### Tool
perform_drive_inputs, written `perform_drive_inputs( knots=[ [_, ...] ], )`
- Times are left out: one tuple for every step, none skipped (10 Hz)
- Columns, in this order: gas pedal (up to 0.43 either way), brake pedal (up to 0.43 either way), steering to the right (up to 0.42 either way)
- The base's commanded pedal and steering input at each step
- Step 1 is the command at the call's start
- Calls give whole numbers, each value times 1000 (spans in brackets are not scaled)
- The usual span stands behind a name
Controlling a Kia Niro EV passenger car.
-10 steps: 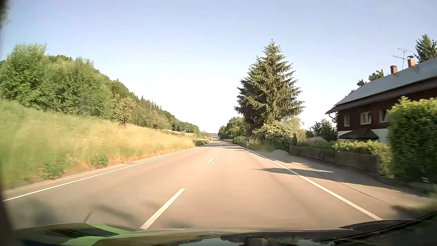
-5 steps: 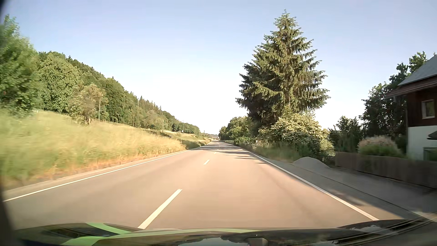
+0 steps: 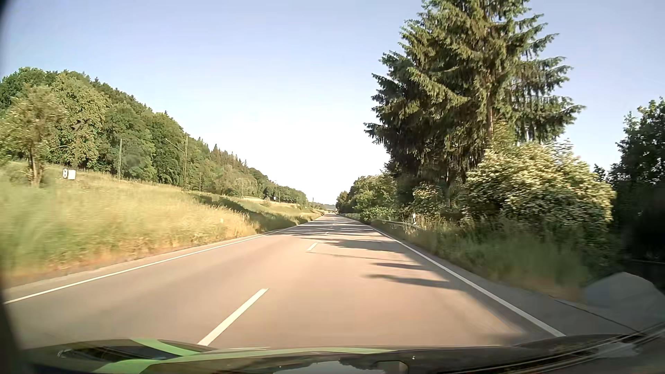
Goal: Follow the waypoints while adhering to traffic rules and regulations
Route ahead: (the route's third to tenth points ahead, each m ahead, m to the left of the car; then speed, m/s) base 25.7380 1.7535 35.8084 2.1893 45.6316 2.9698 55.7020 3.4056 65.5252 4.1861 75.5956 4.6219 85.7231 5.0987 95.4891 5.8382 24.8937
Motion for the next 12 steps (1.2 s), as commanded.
perform_drive_inputs(
  knots=[
    [280,0,-9],
    [248,0,-9],
    [240,0,-9],
    [228,0,-9],
    [228,0,-9],
    [228,0,-9],
    [240,0,-9],
    [240,0,-8],
    [248,0,-8],
    [280,0,-8],
    [287,0,-7],
    [311,0,-4]
  ],
)
